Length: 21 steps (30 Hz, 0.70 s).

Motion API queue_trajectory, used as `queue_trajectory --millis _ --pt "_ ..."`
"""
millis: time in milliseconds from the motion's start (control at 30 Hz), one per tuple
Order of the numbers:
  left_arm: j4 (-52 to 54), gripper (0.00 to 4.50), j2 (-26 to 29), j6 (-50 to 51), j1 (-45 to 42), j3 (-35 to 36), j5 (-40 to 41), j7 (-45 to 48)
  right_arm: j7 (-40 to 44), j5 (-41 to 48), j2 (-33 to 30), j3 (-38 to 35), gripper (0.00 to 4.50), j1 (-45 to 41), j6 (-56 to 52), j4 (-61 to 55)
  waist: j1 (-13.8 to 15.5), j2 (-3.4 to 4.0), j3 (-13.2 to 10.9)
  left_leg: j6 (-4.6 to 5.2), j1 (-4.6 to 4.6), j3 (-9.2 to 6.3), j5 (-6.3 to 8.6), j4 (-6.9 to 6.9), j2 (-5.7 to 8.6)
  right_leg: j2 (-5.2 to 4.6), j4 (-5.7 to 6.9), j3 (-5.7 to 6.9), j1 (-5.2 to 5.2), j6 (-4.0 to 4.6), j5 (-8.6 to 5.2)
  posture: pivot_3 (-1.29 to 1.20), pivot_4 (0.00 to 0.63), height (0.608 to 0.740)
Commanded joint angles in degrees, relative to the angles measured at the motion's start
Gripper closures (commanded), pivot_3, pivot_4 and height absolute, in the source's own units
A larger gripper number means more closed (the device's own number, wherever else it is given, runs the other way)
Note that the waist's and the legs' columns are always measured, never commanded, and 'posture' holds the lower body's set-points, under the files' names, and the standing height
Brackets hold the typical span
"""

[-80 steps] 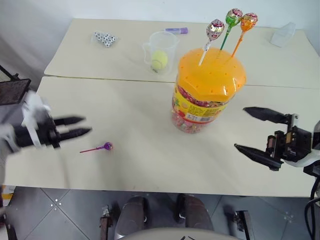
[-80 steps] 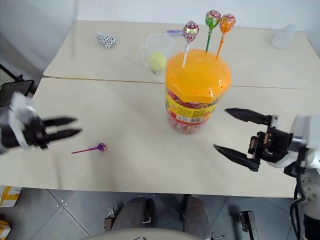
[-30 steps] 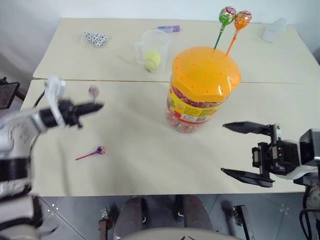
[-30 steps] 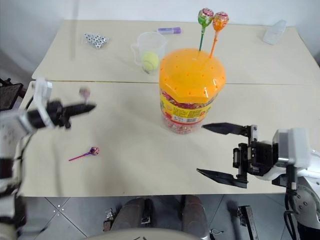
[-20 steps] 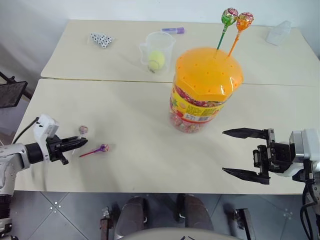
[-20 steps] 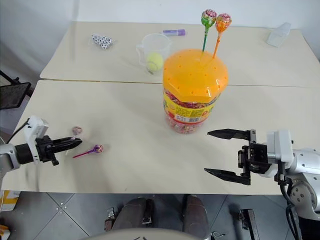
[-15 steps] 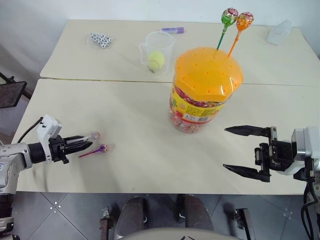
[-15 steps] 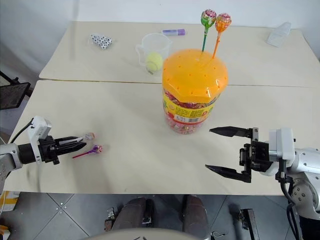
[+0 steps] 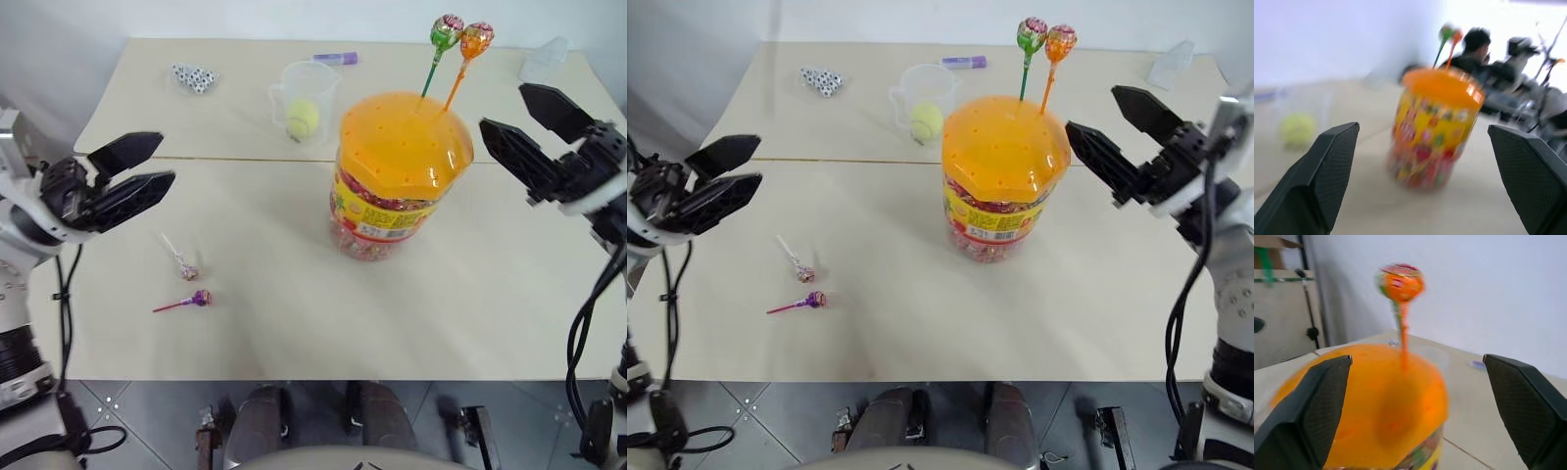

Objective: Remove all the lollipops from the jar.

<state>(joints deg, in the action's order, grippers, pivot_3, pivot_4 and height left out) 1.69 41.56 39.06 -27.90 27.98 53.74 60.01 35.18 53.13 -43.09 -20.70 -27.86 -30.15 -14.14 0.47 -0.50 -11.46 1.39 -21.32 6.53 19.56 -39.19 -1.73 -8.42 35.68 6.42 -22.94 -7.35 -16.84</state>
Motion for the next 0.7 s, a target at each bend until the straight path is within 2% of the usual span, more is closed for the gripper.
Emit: queue_trajectory --millis 33,167,467,667,700 --pt "2.0 0.02 -1.6 -2.1 -2.7 -1.9 0.0 -1.3 -2.0 -1.5 0.4 2.3 0.0 -5.8 -2.1 2.1 -0.3 0.0 0.0 0.01 -0.05 0.04 0.0 0.0 0.02 0.01 0.01 0.01 -0.07 0.0 0.0 0.0 0.15 0.74" --pt "1.8 0.02 -2.9 -3.8 -3.4 -4.7 -1.8 -1.3 -2.0 -2.6 0.7 4.2 0.0 -10.4 -4.8 4.9 -0.7 -0.01 0.0 0.06 -0.24 0.27 0.03 0.0 0.1 0.02 0.01 0.02 -0.38 -0.07 0.04 0.0 0.15 0.74" --pt "1.1 0.02 -3.1 -4.2 -1.4 -4.3 -1.0 -0.5 2.1 -0.4 1.4 5.9 0.0 -12.3 -10.0 2.5 -0.7 -0.01 0.0 0.07 -0.35 0.36 0.03 -0.06 0.01 0.1 0.01 -0.07 -0.51 -0.07 0.04 0.0 0.15 0.74" --pt "0.2 0.0 -3.6 -6.4 -1.1 -4.7 -2.0 0.7 2.9 -2.1 3.3 6.8 1.96 -14.2 -9.6 4.1 -0.7 -0.01 0.0 0.07 -0.35 0.37 0.02 -0.1 -0.01 0.1 0.01 -0.11 -0.51 -0.06 0.04 0.0 0.15 0.74" --pt "0.0 0.0 -3.7 -6.6 -1.2 -4.7 -1.8 0.7 2.8 -2.5 3.5 6.8 2.17 -14.5 -9.4 4.5 -0.7 -0.01 0.0 0.07 -0.35 0.37 0.02 -0.1 -0.01 0.1 0.01 -0.11 -0.51 -0.06 0.04 0.0 0.15 0.74"
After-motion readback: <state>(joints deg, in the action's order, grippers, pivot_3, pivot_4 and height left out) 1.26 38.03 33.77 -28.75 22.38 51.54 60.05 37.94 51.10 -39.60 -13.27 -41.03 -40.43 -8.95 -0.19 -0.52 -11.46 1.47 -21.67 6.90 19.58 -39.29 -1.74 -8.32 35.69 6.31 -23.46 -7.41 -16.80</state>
